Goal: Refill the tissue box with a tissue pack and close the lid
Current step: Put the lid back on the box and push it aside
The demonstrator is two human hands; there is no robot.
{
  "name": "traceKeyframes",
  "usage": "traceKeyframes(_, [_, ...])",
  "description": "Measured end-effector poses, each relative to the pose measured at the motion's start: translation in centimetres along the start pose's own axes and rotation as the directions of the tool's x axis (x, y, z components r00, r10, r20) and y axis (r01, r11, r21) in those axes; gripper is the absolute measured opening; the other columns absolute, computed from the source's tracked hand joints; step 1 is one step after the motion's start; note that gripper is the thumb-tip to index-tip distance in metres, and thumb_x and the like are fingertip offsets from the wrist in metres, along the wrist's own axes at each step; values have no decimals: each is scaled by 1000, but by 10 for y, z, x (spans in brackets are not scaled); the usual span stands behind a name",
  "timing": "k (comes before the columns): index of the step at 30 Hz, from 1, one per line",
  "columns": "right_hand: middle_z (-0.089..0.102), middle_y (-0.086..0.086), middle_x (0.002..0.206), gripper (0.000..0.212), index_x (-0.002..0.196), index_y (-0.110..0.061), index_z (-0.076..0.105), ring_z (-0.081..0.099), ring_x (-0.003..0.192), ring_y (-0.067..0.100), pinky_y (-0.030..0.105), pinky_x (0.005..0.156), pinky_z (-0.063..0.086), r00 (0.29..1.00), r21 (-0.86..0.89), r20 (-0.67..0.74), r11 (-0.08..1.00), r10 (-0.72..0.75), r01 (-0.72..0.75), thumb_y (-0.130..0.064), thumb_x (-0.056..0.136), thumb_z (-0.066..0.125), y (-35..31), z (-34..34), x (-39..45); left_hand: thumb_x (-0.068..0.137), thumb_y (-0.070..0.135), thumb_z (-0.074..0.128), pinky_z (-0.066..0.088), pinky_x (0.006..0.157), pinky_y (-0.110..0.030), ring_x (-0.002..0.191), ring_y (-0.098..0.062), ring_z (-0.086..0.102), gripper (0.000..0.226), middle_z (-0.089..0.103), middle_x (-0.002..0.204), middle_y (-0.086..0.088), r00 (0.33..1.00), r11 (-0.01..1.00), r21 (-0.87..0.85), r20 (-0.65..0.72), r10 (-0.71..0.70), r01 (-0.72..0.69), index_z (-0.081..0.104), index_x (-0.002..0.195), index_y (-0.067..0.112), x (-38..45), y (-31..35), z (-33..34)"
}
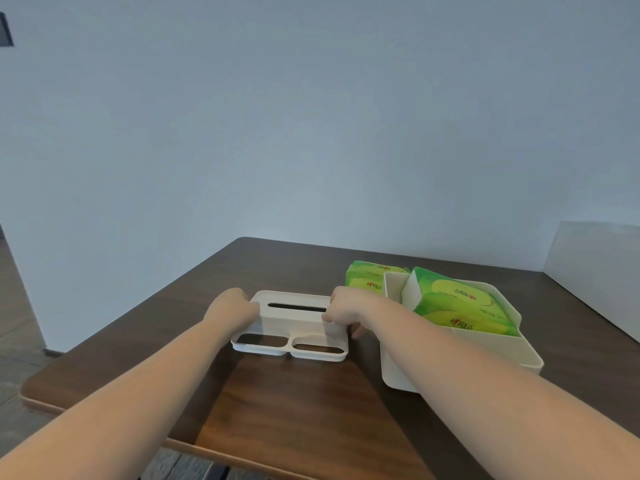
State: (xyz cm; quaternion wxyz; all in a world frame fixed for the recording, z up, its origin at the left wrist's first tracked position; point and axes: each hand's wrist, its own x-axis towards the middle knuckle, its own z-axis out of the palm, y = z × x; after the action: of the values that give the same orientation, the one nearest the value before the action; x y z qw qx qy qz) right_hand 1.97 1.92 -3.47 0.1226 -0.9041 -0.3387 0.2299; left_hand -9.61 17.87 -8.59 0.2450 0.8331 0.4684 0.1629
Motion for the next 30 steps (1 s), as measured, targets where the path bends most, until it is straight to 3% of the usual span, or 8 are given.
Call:
traceKeyframes(7, [57, 18, 123, 41, 133, -6, 46, 63, 97, 32, 43, 89, 57, 995, 216, -75, 973, -62, 77, -14, 93, 51, -4, -9, -18, 82, 20, 49, 22, 45, -25, 46, -17, 31, 37, 31, 49, 1, 990, 997, -76, -140, 18, -29, 32, 49, 18, -7, 3, -11])
traceKeyframes(10, [57, 19, 125, 40, 132, -6, 47, 56, 88, 28, 44, 94, 55, 982, 261, -154, 955, -107, 145, -13, 93, 51, -4, -26, -34, 81, 22, 50, 27, 48, -26, 53, -21, 40, 27, 42, 55, -1, 981, 987, -148, -193, 34, -63, 46, 56, 13, -12, 10, -24])
traceKeyframes(13, [56, 16, 126, 40, 132, -6, 48, 61, 93, 27, 40, 93, 56, 972, 328, -206, 928, -113, 177, -14, 93, 53, 3, -51, -49, 80, 22, 51, 33, 54, -28, 62, -24, 45, 18, 51, 66, -3, 976, 967, -238, -214, 41, -92, 61, 72, 10, -21, 23, -33])
traceKeyframes(16, [58, 15, 106, 38, 130, -2, 49, 59, 85, 27, 37, 86, 56, 963, 392, -260, 903, -77, 178, -11, 93, 53, 19, -72, -61, 81, 23, 50, 34, 58, -28, 66, -24, 46, 17, 52, 69, -4, 977, 950, -286, -202, 73, -130, 61, 74, 12, -33, 44, -39])
traceKeyframes(19, [51, 10, 81, 30, 119, 1, 56, 52, 66, 23, 33, 64, 52, 950, 434, -310, 885, -28, 168, -9, 91, 53, 40, -87, -69, 82, 22, 50, 35, 60, -29, 67, -24, 44, 13, 52, 73, -4, 976, 926, -336, -188, 112, -171, 60, 77, 16, -45, 70, -38])
traceKeyframes(21, [49, 10, 75, 9, 99, -6, 56, 49, 58, 21, 29, 55, 47, 942, 446, -337, 882, 11, 149, -8, 91, 53, 56, -94, -76, 81, 21, 50, 34, 60, -29, 65, -24, 42, 12, 50, 72, -4, 975, 906, -376, -174, 136, -193, 59, 74, 16, -54, 87, -33])
traceKeyframes(24, [52, 14, 83, 10, 80, -9, 50, 53, 60, 24, 25, 51, 45, 931, 441, -361, 890, 60, 114, -5, 89, 53, 82, -101, -81, 80, 20, 50, 36, 64, -29, 68, -24, 44, 12, 51, 69, -2, 977, 878, -433, -149, 153, -204, 59, 74, 15, -67, 110, -23])
traceKeyframes(30, [51, 16, 79, 4, 79, -5, 52, 52, 69, 28, 31, 59, 40, 919, 357, -371, 934, 136, 6, -7, 81, 54, 130, -107, -95, 80, 17, 50, 39, 63, -29, 66, -23, 45, 21, 55, 69, -3, 981, 834, -517, -86, 174, -194, 66, 79, 4, -86, 148, 5])
